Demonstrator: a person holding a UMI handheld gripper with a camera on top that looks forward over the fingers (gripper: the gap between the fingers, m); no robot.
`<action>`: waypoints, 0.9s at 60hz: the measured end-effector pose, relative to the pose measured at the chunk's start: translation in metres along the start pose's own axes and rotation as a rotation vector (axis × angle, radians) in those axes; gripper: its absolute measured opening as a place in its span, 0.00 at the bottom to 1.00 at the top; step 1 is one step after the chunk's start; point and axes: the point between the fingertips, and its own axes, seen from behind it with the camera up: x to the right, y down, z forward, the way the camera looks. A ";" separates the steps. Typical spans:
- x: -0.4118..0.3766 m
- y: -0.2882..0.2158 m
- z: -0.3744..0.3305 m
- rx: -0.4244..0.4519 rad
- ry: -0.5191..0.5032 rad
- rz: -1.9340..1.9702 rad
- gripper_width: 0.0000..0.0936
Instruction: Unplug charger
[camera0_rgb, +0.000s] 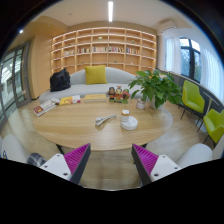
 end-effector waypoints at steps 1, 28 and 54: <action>0.000 0.001 0.000 -0.003 0.000 0.001 0.92; 0.050 0.004 0.115 -0.014 0.066 0.005 0.92; 0.088 -0.066 0.300 0.110 0.132 0.055 0.88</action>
